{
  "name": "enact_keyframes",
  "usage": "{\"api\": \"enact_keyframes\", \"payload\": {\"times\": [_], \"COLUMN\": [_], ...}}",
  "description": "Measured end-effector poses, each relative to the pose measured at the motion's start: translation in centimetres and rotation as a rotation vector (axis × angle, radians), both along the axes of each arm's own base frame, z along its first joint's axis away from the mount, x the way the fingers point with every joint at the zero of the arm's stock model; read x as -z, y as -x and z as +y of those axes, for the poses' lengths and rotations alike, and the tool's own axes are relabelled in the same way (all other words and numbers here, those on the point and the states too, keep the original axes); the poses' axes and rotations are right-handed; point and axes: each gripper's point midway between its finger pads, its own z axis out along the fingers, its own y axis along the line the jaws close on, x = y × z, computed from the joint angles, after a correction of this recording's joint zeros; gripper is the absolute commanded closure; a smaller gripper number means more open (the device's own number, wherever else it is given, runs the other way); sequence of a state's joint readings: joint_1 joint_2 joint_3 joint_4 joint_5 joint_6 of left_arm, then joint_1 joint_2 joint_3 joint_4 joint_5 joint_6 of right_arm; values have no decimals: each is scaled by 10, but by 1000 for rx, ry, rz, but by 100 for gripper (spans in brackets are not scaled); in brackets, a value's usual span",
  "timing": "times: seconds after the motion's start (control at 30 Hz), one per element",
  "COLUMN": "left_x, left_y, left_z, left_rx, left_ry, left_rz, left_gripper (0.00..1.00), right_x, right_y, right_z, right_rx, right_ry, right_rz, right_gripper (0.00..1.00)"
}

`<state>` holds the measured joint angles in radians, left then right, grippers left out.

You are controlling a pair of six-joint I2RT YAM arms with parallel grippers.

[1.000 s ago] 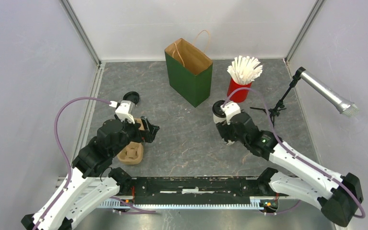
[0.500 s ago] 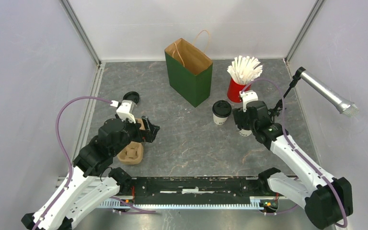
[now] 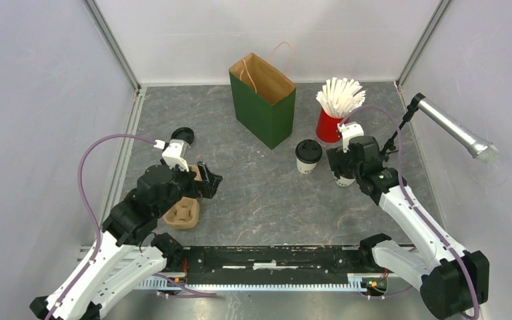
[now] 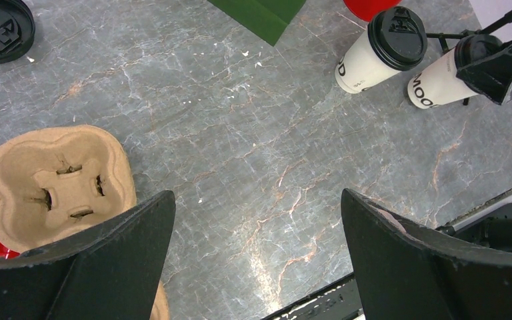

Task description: Pack the takeout coffee

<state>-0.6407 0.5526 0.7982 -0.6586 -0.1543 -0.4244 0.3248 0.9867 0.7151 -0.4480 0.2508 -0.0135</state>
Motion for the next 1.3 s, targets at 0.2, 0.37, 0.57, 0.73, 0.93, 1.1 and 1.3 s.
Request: {"api": "enact_keyframes", "payload": {"times": [0.2, 0.37, 0.57, 0.73, 0.93, 1.1, 1.3], "left_x": [1, 2, 6, 25, 56, 65, 70], "left_y": [0, -1, 2, -13, -3, -2, -10], "left_z": [0, -1, -49, -111, -199, -254, -284], "left_rx": [0, 1, 185, 291, 395, 410, 375], "left_ry": [-2, -6, 85, 191, 314, 470, 611], "left_rz": [3, 8, 97, 238, 373, 426, 458], "left_gripper": [0, 0, 18, 18, 18, 17, 16], "right_x": [-16, -13, -7, -5, -8, -16, -19], "right_y": [-3, 0, 9, 15, 22, 32, 39], "right_z": [-2, 3, 9, 9, 16, 28, 44], "right_rx": [2, -26, -69, -89, -132, -200, -281], "right_ry": [9, -10, -33, -39, -71, -133, -190], "right_rz": [-26, -9, 7, -1, -15, -45, -42], "right_gripper": [2, 2, 2, 2, 2, 3, 3]}}
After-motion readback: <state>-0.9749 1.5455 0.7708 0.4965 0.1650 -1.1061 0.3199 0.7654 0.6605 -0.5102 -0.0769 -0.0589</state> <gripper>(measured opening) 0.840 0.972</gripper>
